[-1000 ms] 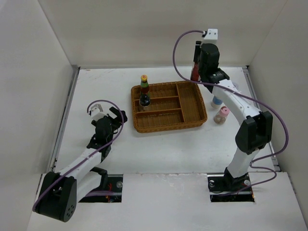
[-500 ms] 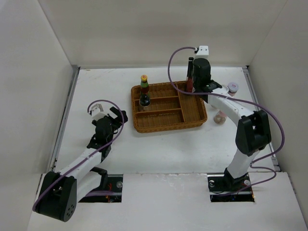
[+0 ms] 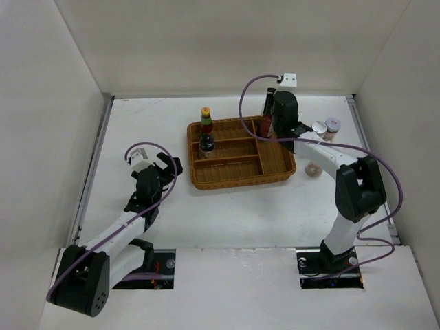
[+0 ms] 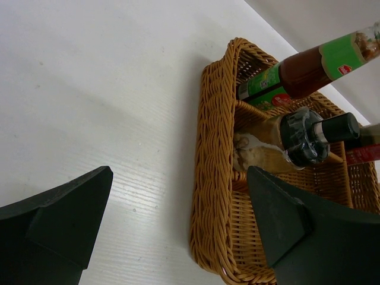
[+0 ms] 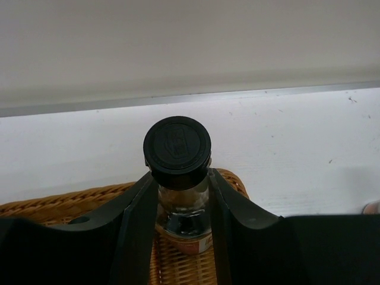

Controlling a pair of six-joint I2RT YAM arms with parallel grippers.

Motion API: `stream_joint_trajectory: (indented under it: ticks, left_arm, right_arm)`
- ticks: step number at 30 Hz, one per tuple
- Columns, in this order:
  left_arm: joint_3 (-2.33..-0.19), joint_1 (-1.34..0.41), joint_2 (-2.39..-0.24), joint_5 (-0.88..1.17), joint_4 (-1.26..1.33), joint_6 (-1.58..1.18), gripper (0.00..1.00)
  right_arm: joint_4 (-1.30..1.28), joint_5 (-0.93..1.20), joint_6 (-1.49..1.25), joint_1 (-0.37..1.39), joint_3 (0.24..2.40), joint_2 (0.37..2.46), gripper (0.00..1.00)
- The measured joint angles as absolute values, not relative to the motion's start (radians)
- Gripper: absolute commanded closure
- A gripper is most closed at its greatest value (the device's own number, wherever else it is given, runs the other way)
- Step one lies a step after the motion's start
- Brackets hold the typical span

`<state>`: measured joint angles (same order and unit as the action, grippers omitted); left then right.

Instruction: Organize the condiment bottles

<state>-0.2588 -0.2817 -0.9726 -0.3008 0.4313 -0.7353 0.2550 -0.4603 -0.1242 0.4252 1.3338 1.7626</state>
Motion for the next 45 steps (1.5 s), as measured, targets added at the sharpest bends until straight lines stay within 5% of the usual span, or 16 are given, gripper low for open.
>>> stream_joint_trajectory:
  ticks: [10,18,28,34,45]
  left_arm:
    - [-0.259,-0.282,-0.981,-0.290,0.443,-0.739,0.00]
    - [-0.255,-0.282,-0.982,-0.283,0.449,-0.741,0.00]
    - [-0.248,-0.282,-0.994,-0.279,0.459,-0.748,0.00]
    - [-0.248,-0.280,-1.002,-0.270,0.461,-0.756,0.00]
    - [-0.248,-0.275,-1.006,-0.252,0.461,-0.764,0.00]
  right_arm:
    - [0.344,-0.459,-0.138,0.438,1.286,1.749,0.33]
    - [0.353,-0.450,-0.159,0.441,1.222,1.605,0.15]
    - [0.355,-0.449,-0.309,0.334,0.964,1.306,0.07]
    - [0.170,-0.498,-0.375,0.165,0.976,1.369,0.00]
    - [0.009,-0.464,-0.385,0.128,1.020,1.546,0.03]
